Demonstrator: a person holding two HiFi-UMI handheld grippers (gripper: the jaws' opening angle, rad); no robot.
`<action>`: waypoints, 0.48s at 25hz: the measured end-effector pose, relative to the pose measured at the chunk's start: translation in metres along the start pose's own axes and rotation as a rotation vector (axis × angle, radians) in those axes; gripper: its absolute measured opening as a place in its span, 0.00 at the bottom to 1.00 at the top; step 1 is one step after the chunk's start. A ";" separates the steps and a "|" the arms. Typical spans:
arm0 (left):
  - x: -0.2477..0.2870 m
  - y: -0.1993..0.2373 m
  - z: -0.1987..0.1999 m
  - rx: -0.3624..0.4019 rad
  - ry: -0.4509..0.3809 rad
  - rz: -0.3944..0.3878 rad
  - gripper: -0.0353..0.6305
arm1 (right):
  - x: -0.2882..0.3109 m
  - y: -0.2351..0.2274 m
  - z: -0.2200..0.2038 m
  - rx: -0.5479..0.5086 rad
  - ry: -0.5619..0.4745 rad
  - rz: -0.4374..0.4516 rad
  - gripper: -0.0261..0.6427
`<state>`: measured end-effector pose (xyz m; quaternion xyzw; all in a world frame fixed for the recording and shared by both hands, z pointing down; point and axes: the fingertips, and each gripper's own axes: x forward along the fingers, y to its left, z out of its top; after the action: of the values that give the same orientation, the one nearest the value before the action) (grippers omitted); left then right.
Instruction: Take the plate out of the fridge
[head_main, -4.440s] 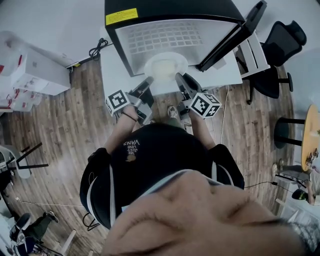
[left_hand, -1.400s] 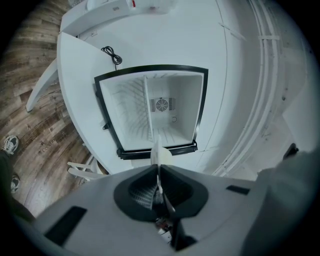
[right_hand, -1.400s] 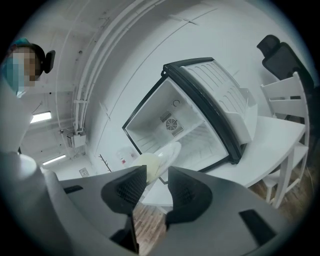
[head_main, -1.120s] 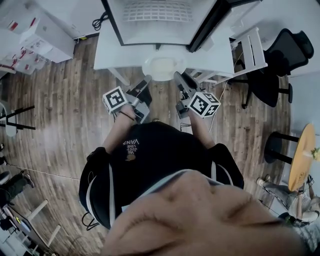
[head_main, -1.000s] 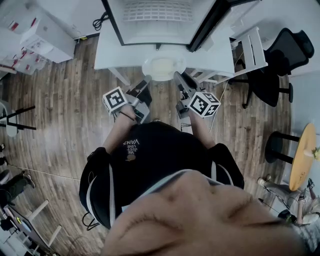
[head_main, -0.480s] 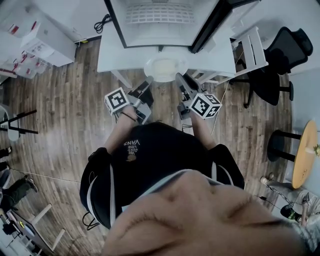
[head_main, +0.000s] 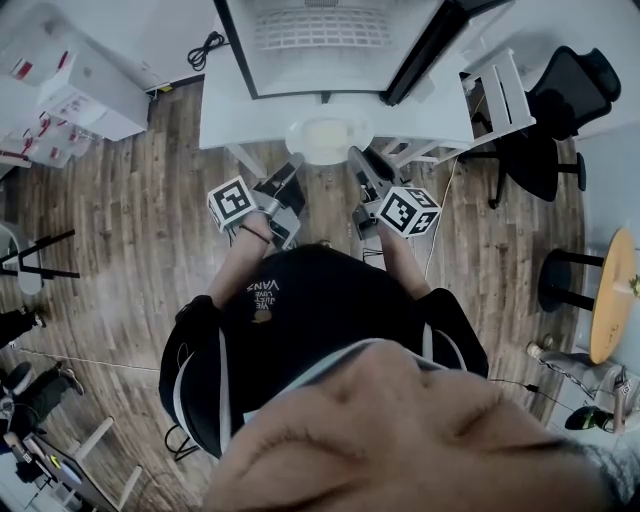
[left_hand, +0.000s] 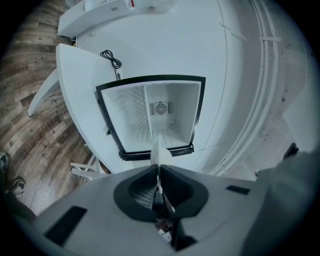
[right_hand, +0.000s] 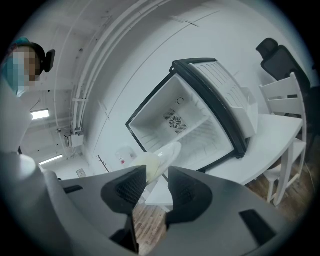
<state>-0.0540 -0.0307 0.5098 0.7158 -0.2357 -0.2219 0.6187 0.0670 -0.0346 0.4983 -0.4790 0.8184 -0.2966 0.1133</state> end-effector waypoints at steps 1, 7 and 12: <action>-0.003 0.000 0.004 -0.002 0.002 -0.001 0.10 | 0.003 0.003 -0.002 0.000 -0.001 -0.003 0.25; -0.007 -0.001 0.008 -0.007 0.020 -0.007 0.10 | 0.005 0.008 -0.004 0.001 -0.007 -0.019 0.25; -0.008 -0.001 0.010 -0.009 0.027 -0.005 0.10 | 0.006 0.010 -0.005 0.001 -0.011 -0.024 0.25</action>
<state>-0.0662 -0.0334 0.5076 0.7164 -0.2245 -0.2151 0.6245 0.0543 -0.0344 0.4965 -0.4904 0.8117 -0.2958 0.1146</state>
